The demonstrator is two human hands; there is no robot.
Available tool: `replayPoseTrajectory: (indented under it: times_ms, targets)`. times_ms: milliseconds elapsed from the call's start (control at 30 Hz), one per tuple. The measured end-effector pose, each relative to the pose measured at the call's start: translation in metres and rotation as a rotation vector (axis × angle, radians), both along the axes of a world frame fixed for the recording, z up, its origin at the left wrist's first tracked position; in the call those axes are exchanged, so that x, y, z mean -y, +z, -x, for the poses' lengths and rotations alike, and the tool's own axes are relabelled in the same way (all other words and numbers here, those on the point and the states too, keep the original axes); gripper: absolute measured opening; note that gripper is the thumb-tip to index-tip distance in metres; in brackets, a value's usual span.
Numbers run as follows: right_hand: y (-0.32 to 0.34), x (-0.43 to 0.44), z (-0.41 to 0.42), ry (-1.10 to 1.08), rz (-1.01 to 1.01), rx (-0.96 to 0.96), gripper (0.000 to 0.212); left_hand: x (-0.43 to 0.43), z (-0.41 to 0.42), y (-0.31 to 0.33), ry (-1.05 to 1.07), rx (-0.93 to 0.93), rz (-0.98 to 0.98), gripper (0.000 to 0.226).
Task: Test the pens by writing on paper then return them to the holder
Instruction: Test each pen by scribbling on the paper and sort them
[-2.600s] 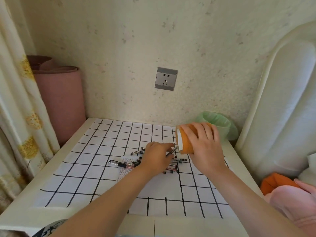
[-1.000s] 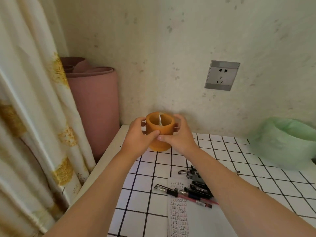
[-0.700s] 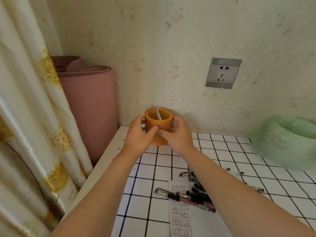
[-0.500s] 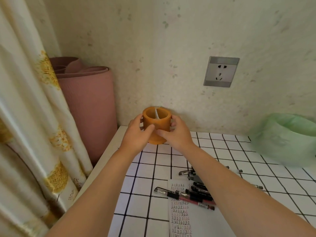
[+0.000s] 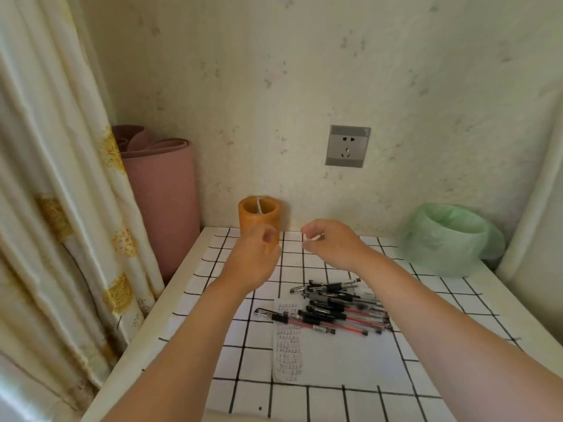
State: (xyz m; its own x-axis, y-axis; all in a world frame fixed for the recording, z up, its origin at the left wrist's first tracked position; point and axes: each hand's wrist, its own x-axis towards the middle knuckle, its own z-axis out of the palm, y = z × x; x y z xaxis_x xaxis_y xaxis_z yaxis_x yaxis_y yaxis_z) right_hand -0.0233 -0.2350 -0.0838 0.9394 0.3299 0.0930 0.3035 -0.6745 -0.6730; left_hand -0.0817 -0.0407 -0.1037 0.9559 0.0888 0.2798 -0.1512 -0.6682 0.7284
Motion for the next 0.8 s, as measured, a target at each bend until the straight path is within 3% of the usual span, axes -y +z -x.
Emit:
replayPoseTrajectory:
  times_ms: [100,200,300,367,567,800]
  targets:
    - [-0.006,0.022,0.032,0.029,0.123,-0.052,0.046,0.008,0.021,-0.007,-0.129,-0.117,-0.112,0.036]
    - [-0.022,0.046,0.061,0.111,0.351,-0.047,0.076,0.008,0.037,-0.013,-0.203,-0.269,-0.322,0.045]
    - [-0.030,0.061,0.073,0.155,0.483,-0.124,0.105,0.008,0.047,-0.017,-0.209,-0.380,-0.513,0.046]
    - [-0.033,0.064,0.074,0.178,0.543,-0.115,0.113,0.010,0.051,-0.020,-0.204,-0.423,-0.573,0.039]
    - [-0.040,0.061,0.072,0.254,0.704,-0.048,0.114,0.016,0.050,-0.020,-0.234,-0.353,-0.760,0.020]
    - [-0.045,0.053,0.058,0.215,0.790,-0.003,0.095,0.014,0.044,-0.021,-0.269,-0.468,-0.707,0.017]
